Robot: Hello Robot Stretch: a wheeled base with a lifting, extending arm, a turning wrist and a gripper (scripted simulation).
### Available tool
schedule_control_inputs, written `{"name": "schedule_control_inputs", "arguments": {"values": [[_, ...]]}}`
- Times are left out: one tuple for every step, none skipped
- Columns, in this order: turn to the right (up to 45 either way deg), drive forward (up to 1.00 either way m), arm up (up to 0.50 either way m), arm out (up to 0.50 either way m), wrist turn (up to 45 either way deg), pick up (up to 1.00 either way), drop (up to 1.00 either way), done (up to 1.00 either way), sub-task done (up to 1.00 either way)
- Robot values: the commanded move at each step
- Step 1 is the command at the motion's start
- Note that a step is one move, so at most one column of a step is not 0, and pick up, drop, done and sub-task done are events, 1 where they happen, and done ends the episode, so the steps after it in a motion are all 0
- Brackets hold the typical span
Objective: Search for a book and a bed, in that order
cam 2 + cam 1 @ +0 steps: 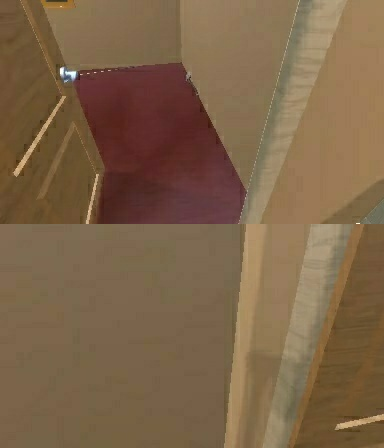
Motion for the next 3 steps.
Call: {"name": "schedule_control_inputs", "arguments": {"values": [[45.0, 0.00, 0.00, 0.00, 0.0, 0.00, 0.00, 0.00, 0.00], [30.0, 0.00, 0.00, 0.00, 0.0, 0.00, 0.00, 0.00, 0.00], [0.0, 1.00, 0.00, 0.00, 0.0, 0.00, 0.00, 0.00, 0.00]]}}
